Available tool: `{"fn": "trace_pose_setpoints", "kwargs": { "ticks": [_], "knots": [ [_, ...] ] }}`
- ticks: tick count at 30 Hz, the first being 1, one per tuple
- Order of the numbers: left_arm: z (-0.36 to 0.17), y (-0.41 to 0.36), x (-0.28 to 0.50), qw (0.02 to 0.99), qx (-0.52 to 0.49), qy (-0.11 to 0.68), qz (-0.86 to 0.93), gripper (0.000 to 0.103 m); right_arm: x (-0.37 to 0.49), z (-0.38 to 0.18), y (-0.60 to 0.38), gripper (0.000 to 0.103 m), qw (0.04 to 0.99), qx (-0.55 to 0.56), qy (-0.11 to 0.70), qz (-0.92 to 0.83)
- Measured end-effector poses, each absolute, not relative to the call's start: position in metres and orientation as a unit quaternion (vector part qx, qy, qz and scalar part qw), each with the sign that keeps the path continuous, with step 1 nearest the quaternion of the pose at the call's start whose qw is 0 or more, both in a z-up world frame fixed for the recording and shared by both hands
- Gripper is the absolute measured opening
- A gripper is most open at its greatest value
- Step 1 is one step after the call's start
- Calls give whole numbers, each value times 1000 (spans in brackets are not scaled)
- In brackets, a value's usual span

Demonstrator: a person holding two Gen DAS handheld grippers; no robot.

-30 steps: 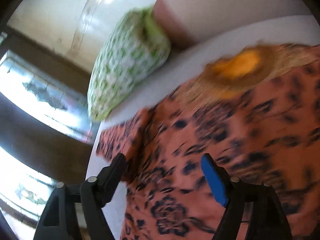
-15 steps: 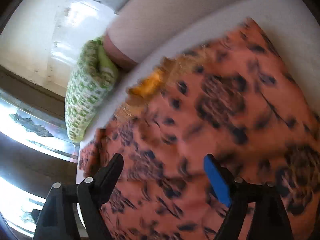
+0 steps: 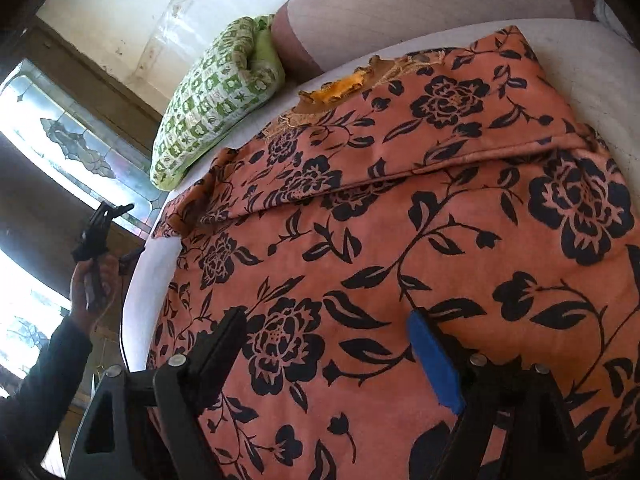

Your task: Fold small clothes

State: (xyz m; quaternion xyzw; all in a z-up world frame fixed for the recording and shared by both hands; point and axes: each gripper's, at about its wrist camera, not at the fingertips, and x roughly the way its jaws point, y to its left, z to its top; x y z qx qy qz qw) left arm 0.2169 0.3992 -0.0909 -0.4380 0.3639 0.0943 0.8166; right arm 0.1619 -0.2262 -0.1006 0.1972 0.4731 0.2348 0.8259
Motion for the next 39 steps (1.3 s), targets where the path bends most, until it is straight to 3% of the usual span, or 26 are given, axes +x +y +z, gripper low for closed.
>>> {"fn": "trace_pose_setpoints", "kwargs": {
  "ticks": [13, 16, 18, 19, 20, 21, 25, 29, 35, 39],
  "knots": [
    [-124, 463, 242, 805, -483, 325, 118, 102, 165, -103, -224, 88, 830, 192, 467, 238],
    [-127, 460, 251, 811, -467, 331, 123, 96, 166, -104, -222, 88, 831, 189, 465, 239],
    [-128, 457, 255, 812, -451, 341, 145, 83, 166, -104, -222, 88, 831, 191, 465, 239],
    [-128, 457, 257, 810, -442, 349, 161, 61, 166, -104, -222, 88, 831, 191, 465, 239],
    [-129, 458, 259, 806, -432, 363, 179, 25, 167, -104, -222, 88, 831, 191, 465, 240],
    [-133, 461, 260, 797, -427, 380, 197, 5, 167, -104, -222, 88, 831, 191, 465, 240],
    [-120, 457, 263, 802, -401, 394, 200, 4, 166, -104, -223, 88, 830, 192, 464, 242],
    [-52, 396, 271, 865, -308, 361, 163, 4, 167, -105, -224, 88, 829, 201, 460, 246],
    [65, 198, 240, 950, -141, 280, -1, 4, 166, -106, -226, 88, 829, 210, 453, 251],
    [84, 70, 209, 957, -68, 265, -100, 4, 164, -106, -230, 88, 827, 222, 450, 252]
  ]
}}
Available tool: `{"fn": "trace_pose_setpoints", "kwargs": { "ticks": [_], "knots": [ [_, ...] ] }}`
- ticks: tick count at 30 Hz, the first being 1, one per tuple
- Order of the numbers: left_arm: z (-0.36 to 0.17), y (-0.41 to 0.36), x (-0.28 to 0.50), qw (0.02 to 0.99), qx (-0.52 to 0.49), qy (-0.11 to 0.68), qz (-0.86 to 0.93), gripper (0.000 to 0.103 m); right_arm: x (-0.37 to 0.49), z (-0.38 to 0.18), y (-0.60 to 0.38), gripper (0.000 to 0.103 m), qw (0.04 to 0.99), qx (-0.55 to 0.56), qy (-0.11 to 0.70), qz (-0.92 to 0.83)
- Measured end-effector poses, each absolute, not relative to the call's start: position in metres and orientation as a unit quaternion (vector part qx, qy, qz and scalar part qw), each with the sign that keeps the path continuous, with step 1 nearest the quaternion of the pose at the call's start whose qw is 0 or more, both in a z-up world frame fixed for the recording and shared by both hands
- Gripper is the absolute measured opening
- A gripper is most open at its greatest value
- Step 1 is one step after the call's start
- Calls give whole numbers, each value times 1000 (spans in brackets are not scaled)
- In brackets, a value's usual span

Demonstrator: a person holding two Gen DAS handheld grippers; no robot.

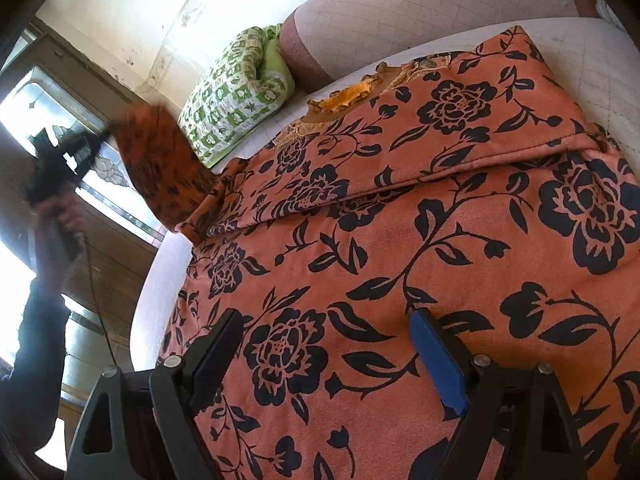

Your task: Fold small clothes

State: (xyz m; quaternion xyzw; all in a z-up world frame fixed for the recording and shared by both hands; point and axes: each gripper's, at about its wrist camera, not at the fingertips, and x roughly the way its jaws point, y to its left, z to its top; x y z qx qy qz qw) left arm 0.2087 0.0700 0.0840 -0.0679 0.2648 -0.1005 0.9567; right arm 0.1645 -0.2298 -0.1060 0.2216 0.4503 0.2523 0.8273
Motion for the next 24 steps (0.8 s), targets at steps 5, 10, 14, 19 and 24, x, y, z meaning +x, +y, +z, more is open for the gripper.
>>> {"fn": "trace_pose_setpoints", "kwargs": {
  "ticks": [5, 10, 14, 19, 24],
  "knots": [
    [25, -59, 206, 928, -36, 324, -180, 14, 162, -106, -234, 88, 826, 230, 447, 255],
    [-83, -95, 229, 825, -50, 518, -219, 71, 159, -105, -242, 88, 820, 252, 445, 259],
    [-67, -35, 206, 853, -97, 475, -193, 71, 157, -104, -253, 88, 814, 273, 444, 258],
    [-59, 62, 172, 902, -48, 428, -40, 78, 154, -71, -275, 88, 829, 295, 406, 248],
    [-120, 114, 188, 864, -8, 501, 43, 80, 204, -37, -296, 88, 859, 270, 395, 185]
  ]
}}
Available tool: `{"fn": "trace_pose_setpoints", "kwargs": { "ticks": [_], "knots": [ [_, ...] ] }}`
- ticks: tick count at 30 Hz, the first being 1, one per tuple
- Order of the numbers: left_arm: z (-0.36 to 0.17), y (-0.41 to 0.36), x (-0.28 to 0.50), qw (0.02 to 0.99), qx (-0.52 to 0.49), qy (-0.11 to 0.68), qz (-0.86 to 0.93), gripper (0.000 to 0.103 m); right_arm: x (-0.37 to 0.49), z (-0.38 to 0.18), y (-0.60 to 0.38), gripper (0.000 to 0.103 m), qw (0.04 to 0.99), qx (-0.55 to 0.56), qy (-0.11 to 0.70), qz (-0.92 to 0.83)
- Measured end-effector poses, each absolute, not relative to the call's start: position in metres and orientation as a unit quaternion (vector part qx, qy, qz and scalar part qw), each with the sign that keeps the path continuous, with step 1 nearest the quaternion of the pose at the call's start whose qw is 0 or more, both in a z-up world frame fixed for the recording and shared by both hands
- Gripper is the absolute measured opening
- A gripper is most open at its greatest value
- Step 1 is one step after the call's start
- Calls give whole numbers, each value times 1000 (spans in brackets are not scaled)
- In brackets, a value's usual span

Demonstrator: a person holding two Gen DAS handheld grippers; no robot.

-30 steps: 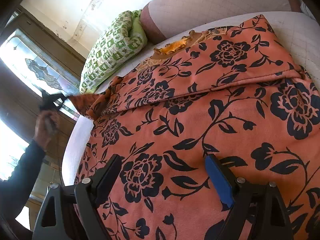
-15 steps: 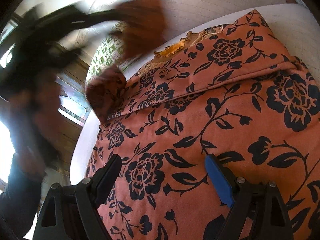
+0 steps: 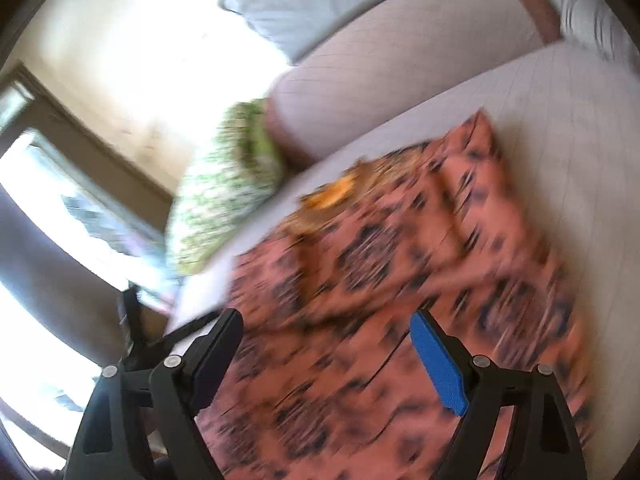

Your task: Fold small clothes

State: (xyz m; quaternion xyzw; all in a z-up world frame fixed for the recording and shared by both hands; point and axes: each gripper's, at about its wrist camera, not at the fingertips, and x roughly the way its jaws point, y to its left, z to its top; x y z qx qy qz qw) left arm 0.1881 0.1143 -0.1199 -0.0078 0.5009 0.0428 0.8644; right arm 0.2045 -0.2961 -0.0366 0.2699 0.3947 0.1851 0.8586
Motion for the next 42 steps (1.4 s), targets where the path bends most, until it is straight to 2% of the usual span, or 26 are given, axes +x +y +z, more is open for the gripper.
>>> {"fn": "trace_pose_setpoints", "kwargs": {
  "ticks": [6, 7, 8, 11, 13, 15, 16, 17, 18, 19, 21, 25, 26, 28, 29, 32, 37, 38, 39, 40, 41, 42],
  "knots": [
    [-113, 129, 182, 874, -57, 483, 14, 80, 293, -50, -302, 85, 869, 196, 447, 84],
    [-108, 130, 179, 879, -64, 473, 2, 80, 299, -51, -303, 85, 868, 189, 451, 79],
    [-103, 131, 172, 902, -58, 429, 9, 80, 311, -54, -301, 85, 865, 182, 461, 76],
    [-87, 139, 180, 913, -58, 404, 0, 80, 330, -58, -296, 81, 865, 158, 472, 65],
    [-86, 144, 201, 910, -60, 410, 2, 80, 338, -66, -292, 68, 857, 143, 490, 64],
    [-102, 143, 228, 893, -60, 445, -6, 78, 342, -78, -283, 27, 845, 118, 518, 65],
    [-113, 144, 241, 880, -63, 471, -1, 61, 342, -81, -279, 27, 844, 104, 523, 59],
    [-118, 146, 248, 873, -71, 482, -2, 50, 342, -82, -280, 23, 846, 96, 522, 60],
    [-116, 148, 250, 878, -80, 472, -4, 42, 340, -81, -280, 15, 846, 87, 523, 63],
    [-113, 150, 252, 880, -78, 468, 1, 10, 339, -78, -277, 14, 847, 81, 522, 69],
    [-106, 156, 249, 886, -94, 454, 9, 10, 336, -66, -274, 12, 858, 63, 505, 70],
    [-116, 165, 240, 891, -96, 443, 40, 9, 319, -36, -282, 12, 900, 68, 430, 28],
    [-117, 167, 239, 894, -101, 435, 42, 10, 318, -44, -288, 17, 898, 80, 432, 17],
    [-109, 167, 235, 895, -103, 432, 46, 11, 329, -90, -301, 21, 849, 111, 516, 21],
    [-102, 166, 232, 898, -99, 426, 48, 11, 327, -94, -308, 21, 850, 132, 510, 28],
    [-82, 166, 219, 913, -89, 395, 47, 15, 311, -71, -323, 29, 866, 162, 473, 27],
    [-74, 142, 205, 923, -65, 378, 10, 23, 280, -37, -322, 31, 876, 189, 434, 91],
    [-79, 136, 203, 922, -54, 384, 7, 27, 283, -37, -317, 36, 870, 201, 435, 118],
    [-88, 131, 205, 915, -43, 401, 13, 29, 282, -42, -312, 55, 855, 220, 444, 156],
    [-101, 127, 210, 900, -26, 433, 30, 32, 279, -52, -309, 68, 841, 233, 458, 172],
    [-110, 124, 211, 890, -14, 454, 48, 39, 280, -63, -305, 76, 831, 234, 474, 170],
    [-109, 123, 208, 888, -8, 455, 70, 46, 283, -84, -305, 71, 820, 222, 508, 144]
  ]
}}
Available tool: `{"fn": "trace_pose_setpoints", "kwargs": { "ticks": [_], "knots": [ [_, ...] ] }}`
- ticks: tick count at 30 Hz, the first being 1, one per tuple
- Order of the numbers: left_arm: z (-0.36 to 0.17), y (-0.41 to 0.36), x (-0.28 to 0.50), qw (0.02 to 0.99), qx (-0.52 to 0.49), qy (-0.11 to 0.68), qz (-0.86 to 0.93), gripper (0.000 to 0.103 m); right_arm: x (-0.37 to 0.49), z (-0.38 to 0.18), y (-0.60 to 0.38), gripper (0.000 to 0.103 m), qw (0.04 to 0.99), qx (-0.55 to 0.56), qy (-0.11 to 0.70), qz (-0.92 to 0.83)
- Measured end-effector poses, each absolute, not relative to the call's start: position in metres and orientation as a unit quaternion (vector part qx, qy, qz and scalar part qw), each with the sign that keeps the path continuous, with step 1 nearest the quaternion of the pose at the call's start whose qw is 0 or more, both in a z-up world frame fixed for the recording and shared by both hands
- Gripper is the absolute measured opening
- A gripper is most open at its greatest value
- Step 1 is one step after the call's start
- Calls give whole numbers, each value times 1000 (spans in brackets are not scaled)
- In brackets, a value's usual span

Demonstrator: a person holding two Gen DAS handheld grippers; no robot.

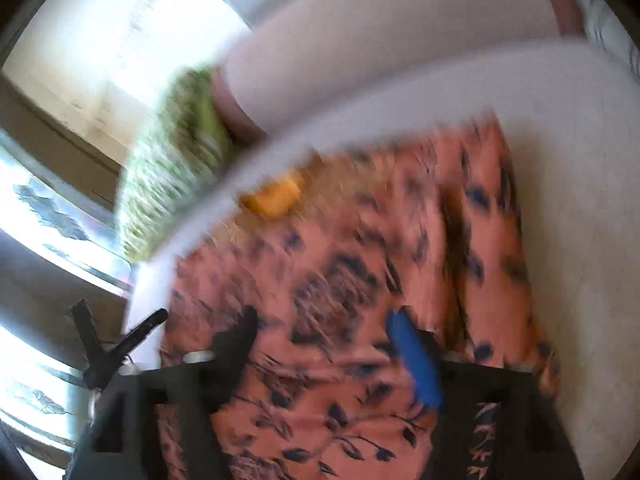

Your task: Fold small clothes

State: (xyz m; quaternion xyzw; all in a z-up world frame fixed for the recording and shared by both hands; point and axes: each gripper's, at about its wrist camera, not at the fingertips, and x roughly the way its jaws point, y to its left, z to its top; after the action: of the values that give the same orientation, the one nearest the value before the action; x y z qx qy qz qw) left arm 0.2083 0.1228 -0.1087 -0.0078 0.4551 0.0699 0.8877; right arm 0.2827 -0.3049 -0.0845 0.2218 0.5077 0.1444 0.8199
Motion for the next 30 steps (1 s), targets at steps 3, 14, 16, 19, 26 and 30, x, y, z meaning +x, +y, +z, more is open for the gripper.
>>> {"fn": "trace_pose_setpoints", "kwargs": {
  "ticks": [3, 14, 16, 19, 26, 30],
  "knots": [
    [-92, 124, 197, 888, -9, 450, 97, 53, 273, -86, -322, 67, 820, 245, 500, 130],
    [-84, 58, 168, 911, 5, 411, 5, 64, 329, -63, -409, 67, 860, 232, 451, 48],
    [-92, 55, 168, 908, 11, 420, 9, 64, 343, -70, -409, 63, 856, 235, 457, 59],
    [-100, 63, 164, 907, 1, 420, 6, 64, 369, -90, -397, 25, 842, 200, 495, 73],
    [-102, 67, 164, 908, -3, 420, 5, 65, 389, -96, -414, 8, 853, 193, 485, 15],
    [-101, 69, 167, 907, -8, 420, 4, 65, 360, -69, -429, 57, 866, 219, 449, 27]
  ]
}}
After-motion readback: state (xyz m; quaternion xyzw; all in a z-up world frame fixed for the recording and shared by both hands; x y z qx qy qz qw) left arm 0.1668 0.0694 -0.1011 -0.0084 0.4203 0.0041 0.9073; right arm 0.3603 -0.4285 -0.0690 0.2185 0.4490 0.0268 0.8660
